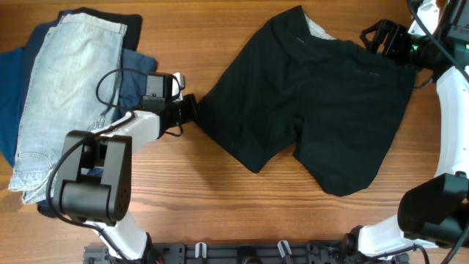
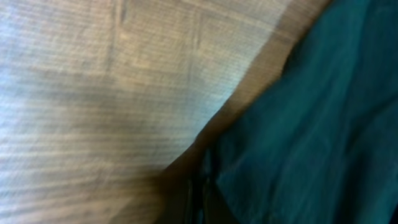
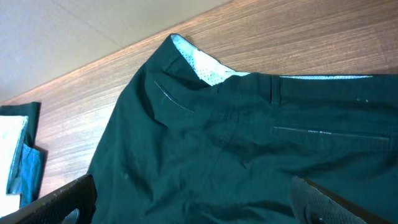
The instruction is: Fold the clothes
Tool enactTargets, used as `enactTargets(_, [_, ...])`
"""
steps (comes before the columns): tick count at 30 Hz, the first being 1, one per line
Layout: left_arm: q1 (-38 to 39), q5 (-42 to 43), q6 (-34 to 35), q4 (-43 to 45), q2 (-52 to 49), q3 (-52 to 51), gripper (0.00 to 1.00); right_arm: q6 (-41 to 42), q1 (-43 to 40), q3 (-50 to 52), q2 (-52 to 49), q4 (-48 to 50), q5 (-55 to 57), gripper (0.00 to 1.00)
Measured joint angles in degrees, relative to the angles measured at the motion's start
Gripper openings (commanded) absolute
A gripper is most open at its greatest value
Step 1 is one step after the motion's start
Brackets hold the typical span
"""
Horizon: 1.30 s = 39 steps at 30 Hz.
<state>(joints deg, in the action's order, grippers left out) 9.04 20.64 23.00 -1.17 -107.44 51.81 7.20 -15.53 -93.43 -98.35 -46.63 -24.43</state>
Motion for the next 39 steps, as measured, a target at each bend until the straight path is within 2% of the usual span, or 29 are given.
enactTargets(5, [0.0, -0.98, 0.02, 10.16, -1.44, -0.57, 0.04, 0.0, 0.0, 0.0, 0.0, 0.31, 0.0, 1.0])
enactTargets(10, [-0.11, -5.16, -0.13, 11.85, -2.6, 4.98, 0.04, 0.0, 0.0, 0.0, 0.0, 0.33, 0.0, 1.0])
enactTargets(17, [-1.92, -5.77, -1.16, 10.38, -12.44, 24.13, 0.04, 0.0, 0.0, 0.0, -0.07, 0.09, 0.0, 1.0])
enactTargets(24, [-3.3, -5.73, -3.8, 1.14, -26.73, 46.29, 0.04, -0.04, 0.0, 0.0, -0.11, -0.09, 0.0, 1.0])
enactTargets(26, [-3.67, -5.55, -4.31, -0.24, -28.7, 50.16, 0.14, -0.57, 0.0, 0.0, -0.11, -0.07, 0.0, 1.0])
enactTargets(28, [-4.28, -5.16, -4.9, -2.1, -29.4, 53.0, 0.6, -1.14, 0.0, 0.0, -0.11, -0.09, 0.0, 1.0])
enactTargets(29, [-4.57, -4.87, -5.18, -3.58, -29.4, 53.86, 0.71, -1.29, 0.0, 0.0, -0.11, -0.04, 0.0, 1.0])
enactTargets(31, [-5.25, -3.93, -5.29, -9.33, -29.4, 56.89, 1.0, -1.33, 0.0, 0.0, -0.11, 0.0, 0.0, 1.0])
enactTargets(36, [-6.19, -1.27, -6.71, -27.78, -29.24, 65.09, 1.0, -1.49, 0.0, 0.0, -0.11, 0.31, 0.0, 1.0])
enactTargets(38, [-6.05, -0.37, -7.32, -36.5, -28.55, 67.12, 1.0, -1.51, 0.0, 0.0, -0.11, 0.24, 0.0, 1.0])
enactTargets(39, [-5.9, 0.72, -7.5, -43.63, -27.45, 67.69, 1.0, -1.51, 0.0, 0.0, -0.11, 0.04, 0.0, 1.0])
